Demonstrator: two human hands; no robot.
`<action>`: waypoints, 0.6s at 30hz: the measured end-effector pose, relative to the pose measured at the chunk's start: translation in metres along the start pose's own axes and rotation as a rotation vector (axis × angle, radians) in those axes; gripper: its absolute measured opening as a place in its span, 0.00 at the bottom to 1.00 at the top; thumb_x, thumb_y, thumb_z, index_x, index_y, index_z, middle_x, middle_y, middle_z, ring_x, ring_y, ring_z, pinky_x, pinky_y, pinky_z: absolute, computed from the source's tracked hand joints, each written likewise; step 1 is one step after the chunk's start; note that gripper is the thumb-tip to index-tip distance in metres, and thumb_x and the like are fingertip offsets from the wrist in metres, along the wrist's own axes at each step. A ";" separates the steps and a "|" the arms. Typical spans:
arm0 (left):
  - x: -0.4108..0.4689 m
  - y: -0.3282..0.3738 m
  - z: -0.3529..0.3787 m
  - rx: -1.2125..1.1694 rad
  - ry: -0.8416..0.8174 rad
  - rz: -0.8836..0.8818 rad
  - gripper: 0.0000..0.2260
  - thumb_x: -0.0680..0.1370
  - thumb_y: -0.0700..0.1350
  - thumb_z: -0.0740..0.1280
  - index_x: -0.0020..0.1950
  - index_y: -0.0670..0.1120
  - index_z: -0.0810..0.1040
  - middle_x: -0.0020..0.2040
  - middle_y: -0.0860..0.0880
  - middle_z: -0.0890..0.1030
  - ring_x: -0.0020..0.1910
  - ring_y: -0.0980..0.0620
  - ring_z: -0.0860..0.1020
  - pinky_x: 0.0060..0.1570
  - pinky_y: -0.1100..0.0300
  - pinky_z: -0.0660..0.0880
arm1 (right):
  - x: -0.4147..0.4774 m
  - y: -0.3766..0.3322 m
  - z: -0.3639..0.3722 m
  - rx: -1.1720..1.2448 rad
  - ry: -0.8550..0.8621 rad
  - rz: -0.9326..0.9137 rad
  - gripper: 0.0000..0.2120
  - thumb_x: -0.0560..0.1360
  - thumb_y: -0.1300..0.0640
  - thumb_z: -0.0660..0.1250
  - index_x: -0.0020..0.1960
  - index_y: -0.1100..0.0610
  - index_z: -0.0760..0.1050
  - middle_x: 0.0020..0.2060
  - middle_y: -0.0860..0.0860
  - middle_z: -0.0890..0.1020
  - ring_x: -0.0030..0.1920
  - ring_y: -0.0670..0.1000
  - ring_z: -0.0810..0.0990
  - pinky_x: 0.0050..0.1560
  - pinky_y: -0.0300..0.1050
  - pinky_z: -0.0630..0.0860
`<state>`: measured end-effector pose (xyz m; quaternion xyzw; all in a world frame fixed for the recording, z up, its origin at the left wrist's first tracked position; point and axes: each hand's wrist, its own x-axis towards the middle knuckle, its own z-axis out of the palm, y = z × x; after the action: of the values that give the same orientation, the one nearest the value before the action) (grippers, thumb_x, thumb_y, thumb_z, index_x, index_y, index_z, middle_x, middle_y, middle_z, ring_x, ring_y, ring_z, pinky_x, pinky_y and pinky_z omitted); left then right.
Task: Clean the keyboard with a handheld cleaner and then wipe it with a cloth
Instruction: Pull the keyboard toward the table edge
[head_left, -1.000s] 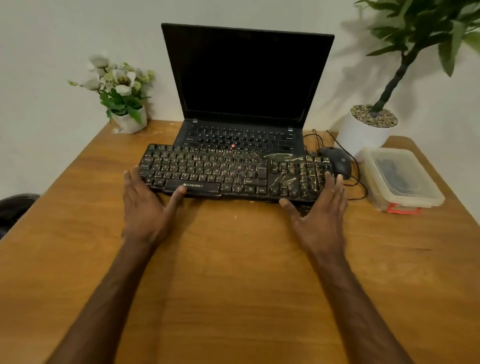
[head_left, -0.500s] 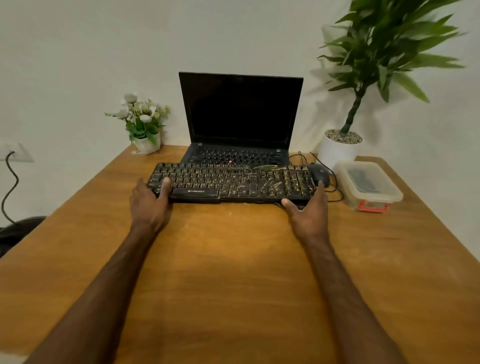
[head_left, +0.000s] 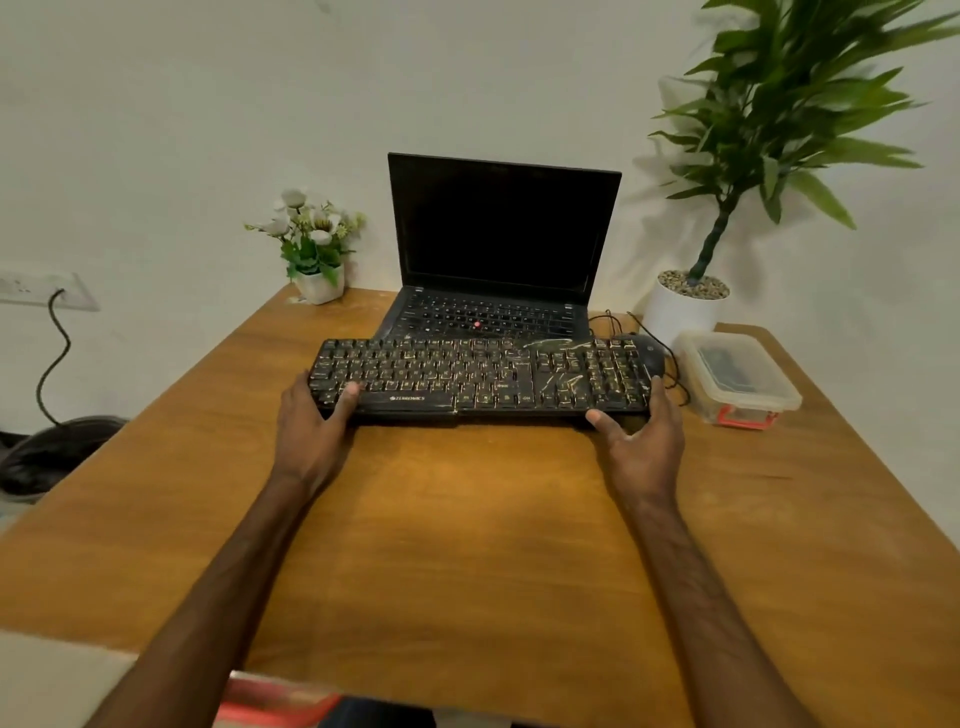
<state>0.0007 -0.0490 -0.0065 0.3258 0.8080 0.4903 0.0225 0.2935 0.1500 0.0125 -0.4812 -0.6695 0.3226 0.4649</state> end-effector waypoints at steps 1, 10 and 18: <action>-0.012 0.000 -0.006 -0.006 -0.002 0.006 0.36 0.77 0.70 0.60 0.74 0.45 0.67 0.66 0.42 0.73 0.65 0.44 0.71 0.66 0.41 0.72 | -0.008 -0.001 -0.006 -0.007 -0.006 -0.005 0.43 0.71 0.55 0.77 0.79 0.57 0.57 0.75 0.55 0.65 0.74 0.53 0.63 0.65 0.40 0.63; -0.099 -0.009 -0.051 0.063 -0.099 -0.008 0.47 0.73 0.75 0.57 0.82 0.45 0.53 0.73 0.40 0.67 0.71 0.42 0.68 0.70 0.44 0.67 | -0.089 0.005 -0.068 -0.078 -0.015 -0.028 0.44 0.69 0.51 0.78 0.78 0.57 0.59 0.72 0.57 0.68 0.72 0.57 0.67 0.69 0.55 0.70; -0.136 0.000 -0.072 0.147 -0.162 -0.018 0.55 0.68 0.79 0.54 0.82 0.43 0.46 0.79 0.39 0.61 0.76 0.41 0.63 0.72 0.42 0.64 | -0.118 0.011 -0.092 -0.116 -0.067 -0.047 0.38 0.68 0.48 0.78 0.73 0.57 0.66 0.62 0.54 0.75 0.63 0.54 0.74 0.61 0.52 0.76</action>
<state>0.0824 -0.1794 -0.0074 0.3579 0.8403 0.4015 0.0681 0.3959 0.0404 -0.0007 -0.4804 -0.7136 0.2881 0.4208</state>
